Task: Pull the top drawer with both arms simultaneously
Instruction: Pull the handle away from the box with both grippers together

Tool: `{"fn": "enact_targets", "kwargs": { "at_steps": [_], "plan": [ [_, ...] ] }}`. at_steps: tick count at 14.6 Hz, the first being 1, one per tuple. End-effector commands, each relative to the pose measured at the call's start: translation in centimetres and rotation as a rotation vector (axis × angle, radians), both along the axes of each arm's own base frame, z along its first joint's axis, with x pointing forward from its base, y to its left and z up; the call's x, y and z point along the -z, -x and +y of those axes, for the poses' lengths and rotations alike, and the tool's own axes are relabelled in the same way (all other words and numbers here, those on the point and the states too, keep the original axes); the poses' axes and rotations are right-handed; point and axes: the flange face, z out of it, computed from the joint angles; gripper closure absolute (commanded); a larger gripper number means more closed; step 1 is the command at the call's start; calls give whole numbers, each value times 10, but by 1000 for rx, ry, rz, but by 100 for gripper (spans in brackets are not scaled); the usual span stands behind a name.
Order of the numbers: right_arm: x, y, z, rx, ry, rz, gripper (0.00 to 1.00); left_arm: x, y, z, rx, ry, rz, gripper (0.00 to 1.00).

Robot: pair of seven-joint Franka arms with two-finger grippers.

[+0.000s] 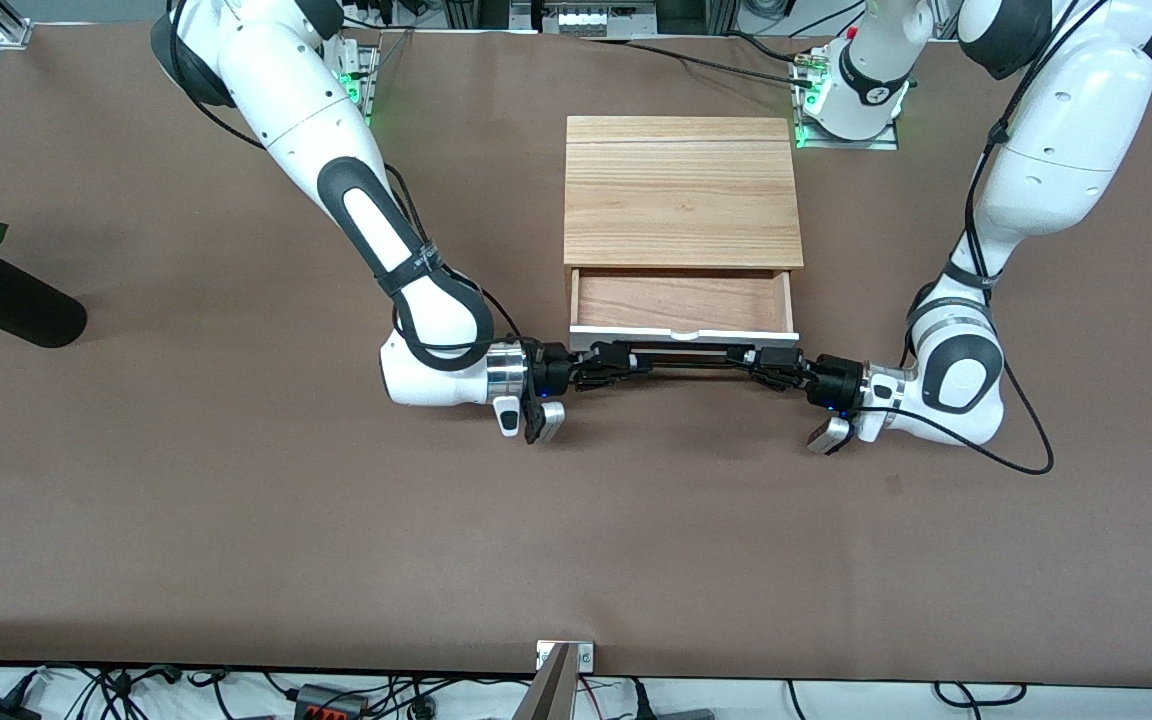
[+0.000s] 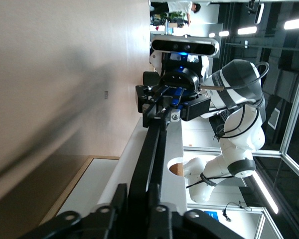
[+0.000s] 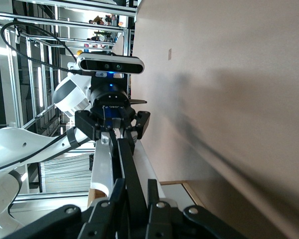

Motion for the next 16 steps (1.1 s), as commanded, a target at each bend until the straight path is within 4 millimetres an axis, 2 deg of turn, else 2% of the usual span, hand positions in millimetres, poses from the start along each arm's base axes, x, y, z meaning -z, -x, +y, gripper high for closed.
{"fn": "enact_targets", "kwargs": {
  "at_steps": [1, 2, 5, 6, 7, 8, 10, 14, 16],
  "plan": [
    [-15, -33, -29, 59, 3, 10, 97, 0, -6, 13, -36, 14, 20, 5],
    [-14, -35, -31, 62, 2, 10, 97, -1, -6, 14, -37, 16, 12, 0],
    [-16, -38, -32, 67, -2, 4, 97, -3, -6, 17, -33, 28, 14, 0],
    [-16, -38, -31, 68, -2, 4, 86, -3, -6, 18, -34, 29, 14, 0],
    [-16, -38, -31, 68, -2, 4, 61, -3, -6, 20, -37, 29, 14, 0],
    [-17, -38, -31, 67, -1, 11, 8, -4, -7, 22, -39, 28, 11, 0],
    [-22, -40, -32, 84, 5, 62, 0, -5, -8, 23, -42, 28, 8, 0],
    [-30, -48, -38, 80, 59, 101, 0, -14, -13, 25, -44, 23, 3, 0],
    [-37, -53, -46, 75, 81, 114, 0, -30, -18, 29, -51, 11, -25, 0]
  ]
}}
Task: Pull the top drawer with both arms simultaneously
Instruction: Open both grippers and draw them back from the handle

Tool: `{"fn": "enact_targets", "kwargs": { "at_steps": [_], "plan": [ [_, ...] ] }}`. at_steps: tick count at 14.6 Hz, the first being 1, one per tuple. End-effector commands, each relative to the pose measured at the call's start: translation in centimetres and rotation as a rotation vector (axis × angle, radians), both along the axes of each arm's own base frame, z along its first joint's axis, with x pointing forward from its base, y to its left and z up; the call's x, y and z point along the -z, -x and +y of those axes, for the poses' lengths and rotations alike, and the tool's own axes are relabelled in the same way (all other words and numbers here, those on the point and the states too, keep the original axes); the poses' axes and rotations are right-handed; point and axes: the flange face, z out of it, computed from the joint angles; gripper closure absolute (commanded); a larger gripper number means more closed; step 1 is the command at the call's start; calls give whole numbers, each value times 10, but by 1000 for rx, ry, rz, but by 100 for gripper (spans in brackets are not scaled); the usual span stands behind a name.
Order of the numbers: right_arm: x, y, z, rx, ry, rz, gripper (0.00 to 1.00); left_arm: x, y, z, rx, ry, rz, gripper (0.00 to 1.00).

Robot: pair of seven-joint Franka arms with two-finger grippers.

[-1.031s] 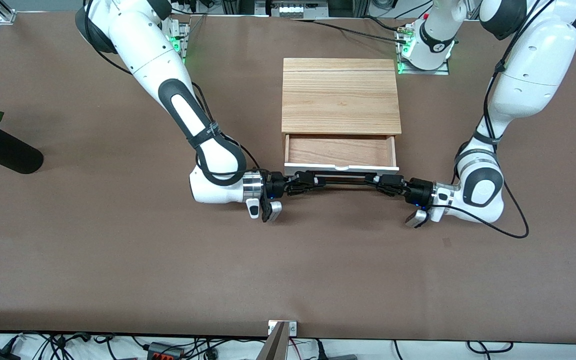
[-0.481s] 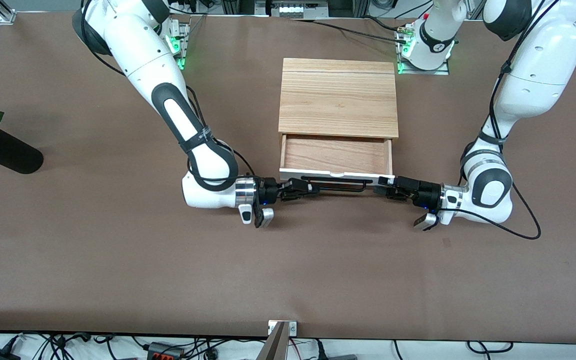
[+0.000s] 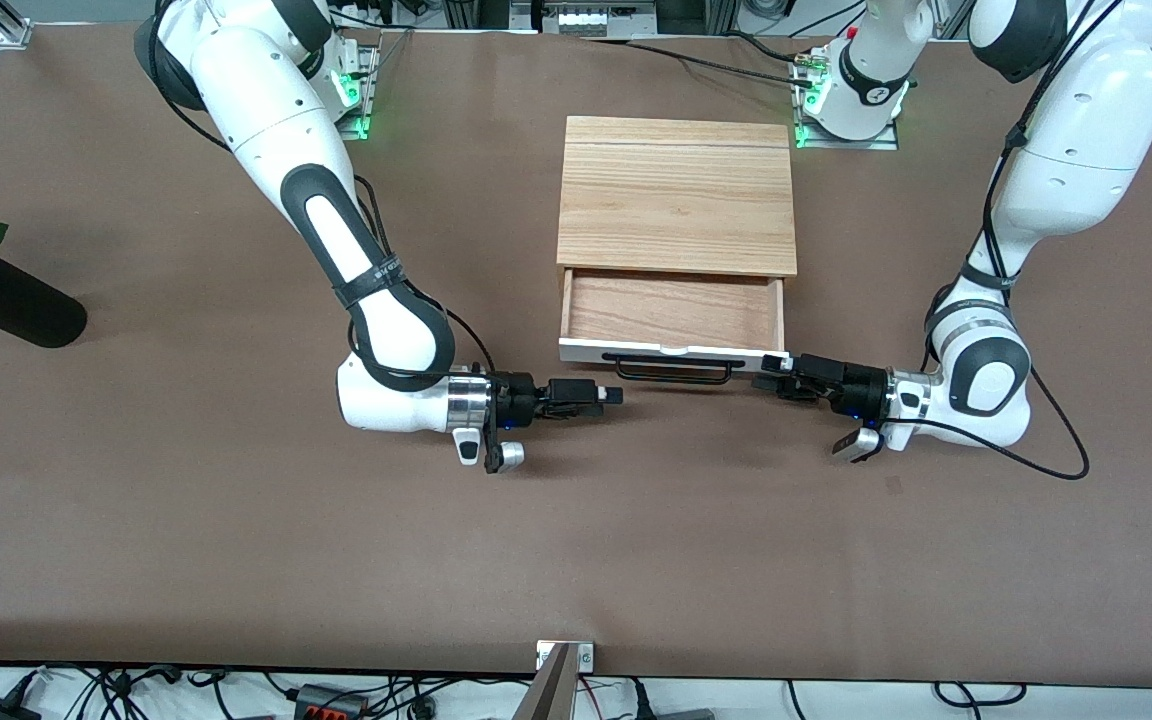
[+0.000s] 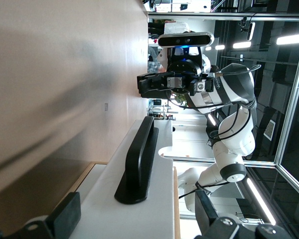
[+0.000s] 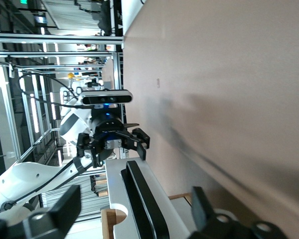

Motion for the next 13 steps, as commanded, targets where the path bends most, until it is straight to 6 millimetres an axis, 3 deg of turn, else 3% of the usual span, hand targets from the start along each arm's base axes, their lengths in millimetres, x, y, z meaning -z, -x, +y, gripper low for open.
{"fn": "enact_targets", "kwargs": {
  "at_steps": [1, 3, 5, 8, 10, 11, 13],
  "plan": [
    [-12, -7, -12, -34, 34, 40, 0, -32, -11, 9, -5, -13, -36, 0],
    [-11, -17, -32, -15, 93, 116, 0, -49, -22, 23, 5, -62, -37, 0],
    [-26, -26, -45, -48, 157, 151, 0, -77, -33, 30, 49, -170, -8, 0],
    [-52, -37, -63, -91, 303, 225, 0, -110, -36, 38, 100, -325, 64, 0],
    [-53, -38, -79, -108, 394, 286, 0, -126, -36, 45, 128, -470, 121, 0],
    [-61, -40, -86, -105, 423, 306, 0, -133, -35, 47, 145, -549, 140, 0],
    [-99, -53, -115, -43, 468, 303, 0, -152, -35, 51, 170, -696, 182, 0]
  ]
}}
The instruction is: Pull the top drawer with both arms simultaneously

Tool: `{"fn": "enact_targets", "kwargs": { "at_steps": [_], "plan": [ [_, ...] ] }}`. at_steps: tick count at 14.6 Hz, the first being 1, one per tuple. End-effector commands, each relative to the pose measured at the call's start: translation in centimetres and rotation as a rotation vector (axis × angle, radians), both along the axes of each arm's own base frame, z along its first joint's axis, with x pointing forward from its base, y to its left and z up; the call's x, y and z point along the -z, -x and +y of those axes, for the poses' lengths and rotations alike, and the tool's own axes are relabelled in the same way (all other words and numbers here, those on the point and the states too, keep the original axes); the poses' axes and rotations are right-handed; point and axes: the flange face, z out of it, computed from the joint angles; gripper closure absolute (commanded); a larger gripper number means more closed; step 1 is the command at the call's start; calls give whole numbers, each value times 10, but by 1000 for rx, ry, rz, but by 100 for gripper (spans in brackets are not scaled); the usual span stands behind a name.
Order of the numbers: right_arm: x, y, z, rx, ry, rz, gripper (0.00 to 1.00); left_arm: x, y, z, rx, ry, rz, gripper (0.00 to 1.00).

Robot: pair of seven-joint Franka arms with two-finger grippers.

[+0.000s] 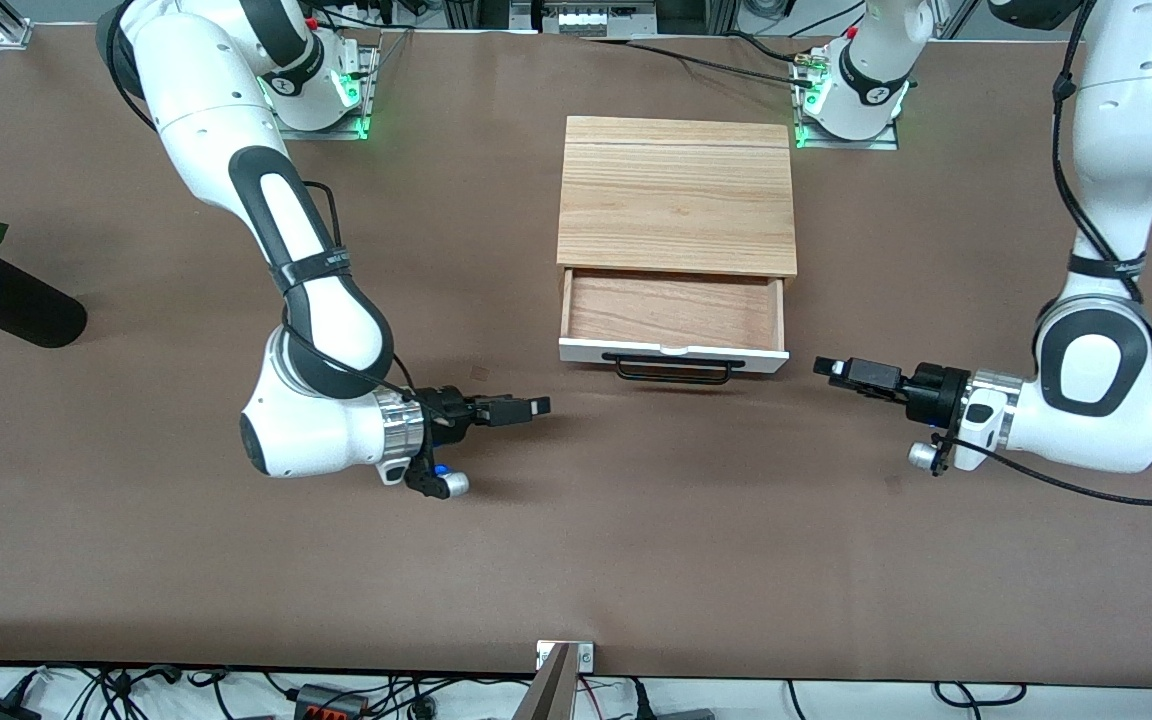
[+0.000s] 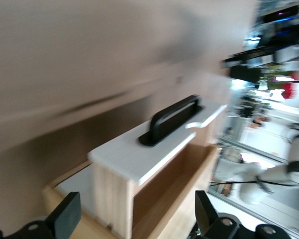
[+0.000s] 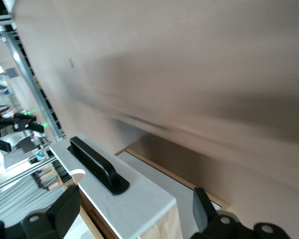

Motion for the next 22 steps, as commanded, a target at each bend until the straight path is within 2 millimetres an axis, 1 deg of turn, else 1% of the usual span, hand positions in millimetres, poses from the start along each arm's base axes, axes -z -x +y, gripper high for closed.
{"fn": "enact_targets", "kwargs": {
  "at_steps": [1, 3, 4, 5, 6, 8, 9, 11, 12, 13, 14, 15, 16, 17, 18, 19, 21, 22],
  "plan": [
    [-52, -12, -40, 68, 130, 8, 0, -32, 0, 5, 48, -217, 47, 0],
    [-76, -15, -66, 76, 211, 4, 0, -48, -3, 19, 103, -366, 24, 0],
    [-91, -15, -82, 62, 259, -7, 0, -57, -3, 27, 126, -433, 11, 0],
    [-108, -16, -97, 67, 305, -13, 0, -71, -1, 34, 157, -509, -5, 0],
    [-127, -20, -116, 100, 362, -27, 0, -88, 3, 40, 179, -576, -19, 0],
    [-144, -25, -142, 126, 436, -49, 0, -140, 16, 40, 220, -756, -67, 0],
    [-153, -25, -157, 129, 473, -46, 0, -175, 25, 38, 212, -818, -101, 0],
    [-181, -19, -196, 155, 542, -33, 0, -215, 44, 33, 197, -891, -90, 0],
    [-186, -17, -213, 165, 575, -19, 0, -239, 50, 30, 190, -919, -120, 0],
    [-188, -17, -229, 181, 614, -10, 0, -268, 60, 26, 173, -936, -163, 0],
    [-205, -15, -247, 212, 643, -28, 0, -287, 71, 26, 160, -943, -187, 0],
    [-219, -13, -265, 241, 676, -40, 0, -298, 82, 24, 151, -954, -200, 0],
    [-222, -11, -281, 258, 697, -32, 0, -309, 92, 25, 109, -970, -228, 0],
    [-227, -10, -291, 270, 699, -32, 0, -317, 98, 20, 33, -998, -279, 0],
    [-235, -9, -297, 281, 690, -49, 0, -313, 105, 21, -40, -1011, -291, 0],
    [-240, -7, -299, 282, 691, -53, 0, -311, 110, 29, -111, -1006, -322, 0],
    [-252, 1, -299, 263, 710, -57, 0, -301, 124, 26, -158, -994, -453, 0],
    [-251, 8, -297, 240, 738, -46, 0, -295, 125, 28, -162, -987, -492, 0]
  ]
}}
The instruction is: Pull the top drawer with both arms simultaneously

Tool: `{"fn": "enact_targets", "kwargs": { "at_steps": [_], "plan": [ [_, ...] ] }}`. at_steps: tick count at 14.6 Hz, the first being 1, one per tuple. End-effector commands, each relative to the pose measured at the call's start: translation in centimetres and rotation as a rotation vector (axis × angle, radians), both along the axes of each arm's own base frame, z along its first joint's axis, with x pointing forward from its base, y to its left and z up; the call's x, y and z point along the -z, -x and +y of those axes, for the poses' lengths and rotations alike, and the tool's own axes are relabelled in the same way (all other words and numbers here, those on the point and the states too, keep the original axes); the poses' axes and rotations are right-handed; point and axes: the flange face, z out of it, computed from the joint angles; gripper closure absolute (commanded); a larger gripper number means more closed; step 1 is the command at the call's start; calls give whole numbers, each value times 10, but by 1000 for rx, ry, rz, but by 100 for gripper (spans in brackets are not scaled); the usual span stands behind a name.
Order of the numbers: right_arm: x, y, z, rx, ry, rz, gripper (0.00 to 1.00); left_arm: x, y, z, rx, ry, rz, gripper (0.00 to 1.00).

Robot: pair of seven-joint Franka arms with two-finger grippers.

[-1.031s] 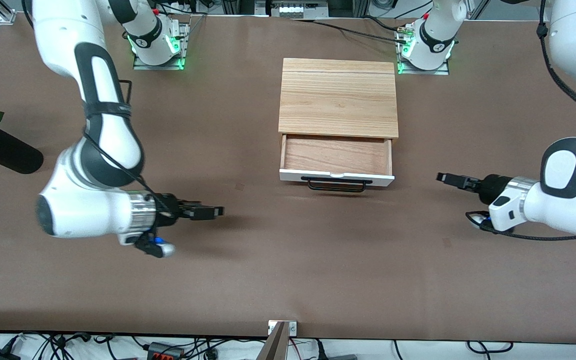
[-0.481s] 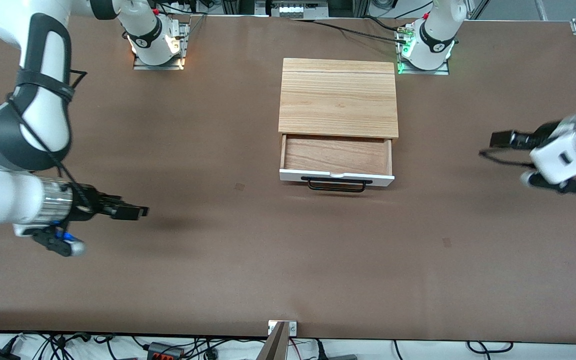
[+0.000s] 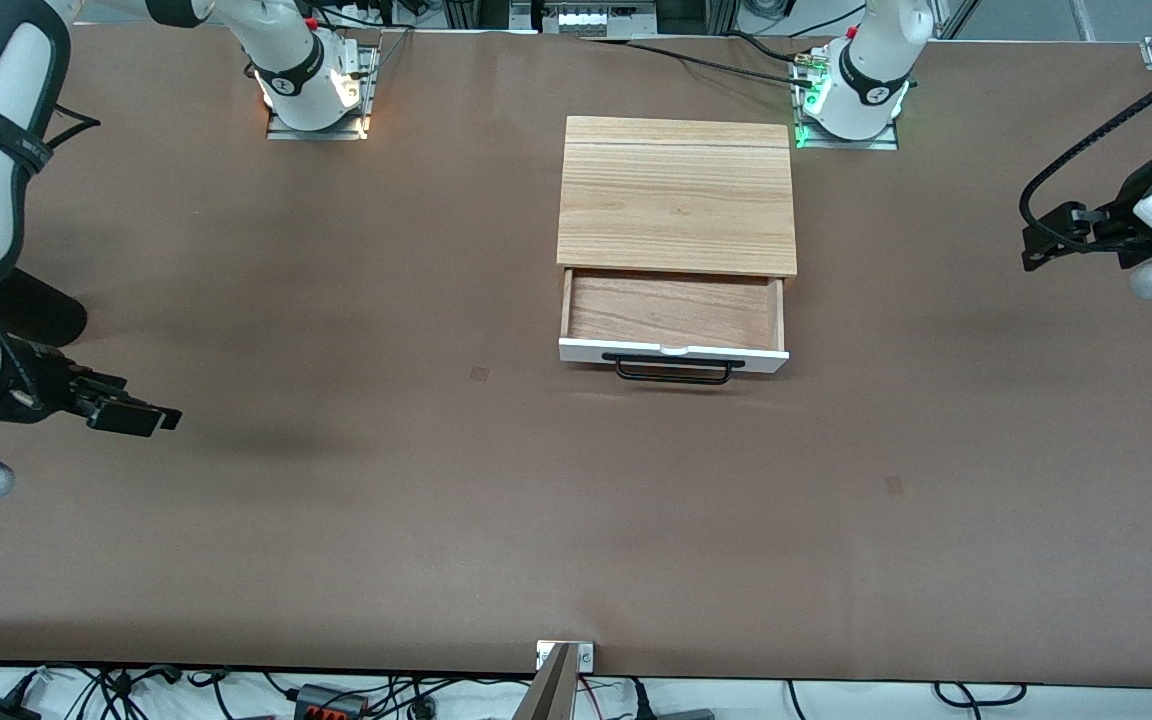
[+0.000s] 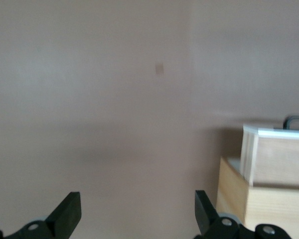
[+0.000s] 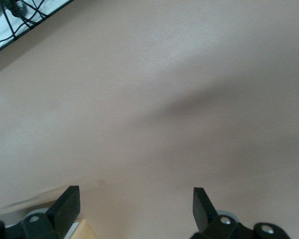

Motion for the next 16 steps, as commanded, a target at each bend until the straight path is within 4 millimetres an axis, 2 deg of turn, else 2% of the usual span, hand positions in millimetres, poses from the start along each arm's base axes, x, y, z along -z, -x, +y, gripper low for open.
{"fn": "enact_targets", "kwargs": {
  "at_steps": [1, 3, 5, 7, 9, 10, 11, 12, 13, 16],
  "plan": [
    [-15, 25, 4, -30, 42, 40, 0, 17, 29, 7, 53, 22, -74, 0],
    [-19, 44, 3, -83, 74, 34, 0, 16, 30, 13, 168, 49, -72, 0],
    [-16, 57, 6, -242, 108, -7, 0, 17, 30, 6, 125, 55, -69, 0],
    [-17, 72, 9, -306, 164, -26, 0, 17, 29, 7, 117, 54, -52, 0],
    [-24, 104, 1, -285, 159, -9, 0, 13, 31, 2, 115, 54, -20, 0],
    [-16, 113, 0, -291, 163, -3, 0, 13, 30, 1, 118, 54, -20, 0],
    [-17, 124, 10, -308, 183, -42, 0, 11, 30, 1, 122, 46, -24, 0],
    [-19, 134, 6, -298, 187, -49, 0, 5, 27, -1, 124, 42, -29, 0],
    [-21, 139, 15, -292, 187, -40, 0, 5, 20, -3, 123, 44, -8, 0],
    [-20, 148, 22, -248, 196, 16, 0, 2, 7, -4, 102, 53, 16, 0]
  ]
}}
